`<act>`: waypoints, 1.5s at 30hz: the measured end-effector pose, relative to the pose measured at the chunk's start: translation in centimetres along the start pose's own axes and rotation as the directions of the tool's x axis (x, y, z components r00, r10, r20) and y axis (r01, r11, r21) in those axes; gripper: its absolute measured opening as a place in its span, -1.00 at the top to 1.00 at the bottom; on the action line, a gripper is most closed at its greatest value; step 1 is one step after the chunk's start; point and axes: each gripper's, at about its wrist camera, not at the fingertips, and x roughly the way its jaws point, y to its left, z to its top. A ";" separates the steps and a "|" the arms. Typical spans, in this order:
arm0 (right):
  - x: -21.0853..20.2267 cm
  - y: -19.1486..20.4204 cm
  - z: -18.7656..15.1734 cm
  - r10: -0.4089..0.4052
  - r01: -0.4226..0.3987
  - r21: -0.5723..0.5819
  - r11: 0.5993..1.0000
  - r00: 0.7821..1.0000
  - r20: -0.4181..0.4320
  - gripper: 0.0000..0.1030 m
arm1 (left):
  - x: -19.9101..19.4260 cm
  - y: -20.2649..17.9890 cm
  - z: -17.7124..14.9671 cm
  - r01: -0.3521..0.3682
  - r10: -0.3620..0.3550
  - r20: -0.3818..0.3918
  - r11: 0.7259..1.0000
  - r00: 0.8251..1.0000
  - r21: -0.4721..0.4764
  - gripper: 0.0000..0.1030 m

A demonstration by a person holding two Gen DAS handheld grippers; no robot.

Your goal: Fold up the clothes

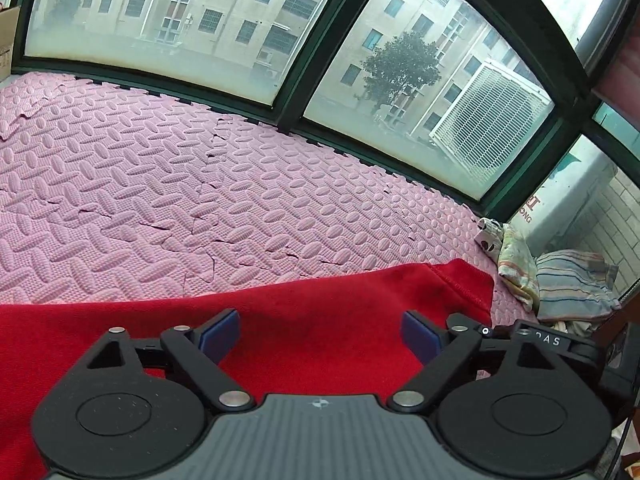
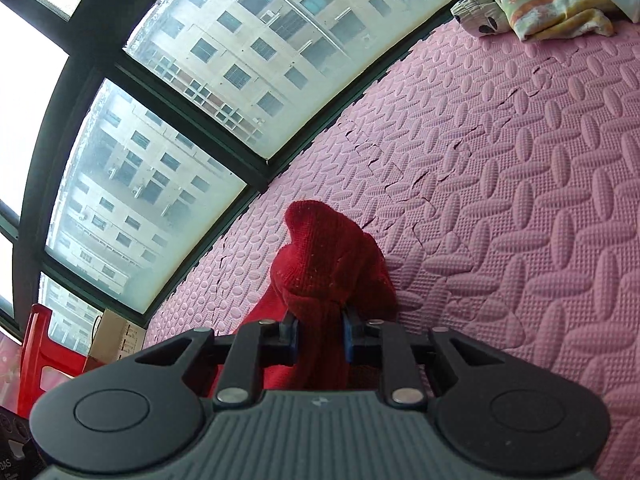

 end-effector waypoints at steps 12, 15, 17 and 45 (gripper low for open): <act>-0.8 0.1 -0.1 0.039 -0.039 -0.014 0.999 0.999 0.010 0.64 | -1.6 -0.8 -1.6 0.016 -0.016 0.003 0.998 1.000 -0.068 -0.75; -0.9 0.4 -0.1 0.041 -0.041 -0.023 0.999 0.999 0.012 0.64 | -2.9 -1.7 -3.8 0.053 -0.055 -0.031 0.997 0.998 -0.051 -0.75; -0.9 0.6 -0.2 0.041 -0.041 -0.030 0.999 0.999 0.013 0.64 | -3.0 -2.2 -5.1 0.066 -0.069 -0.063 0.997 0.996 -0.036 -0.75; -4.9 20.8 -7.6 0.210 -0.195 -0.638 0.745 0.976 -0.054 0.65 | -23.0 11.8 -7.0 -0.288 0.331 0.157 0.926 0.931 -0.244 -0.89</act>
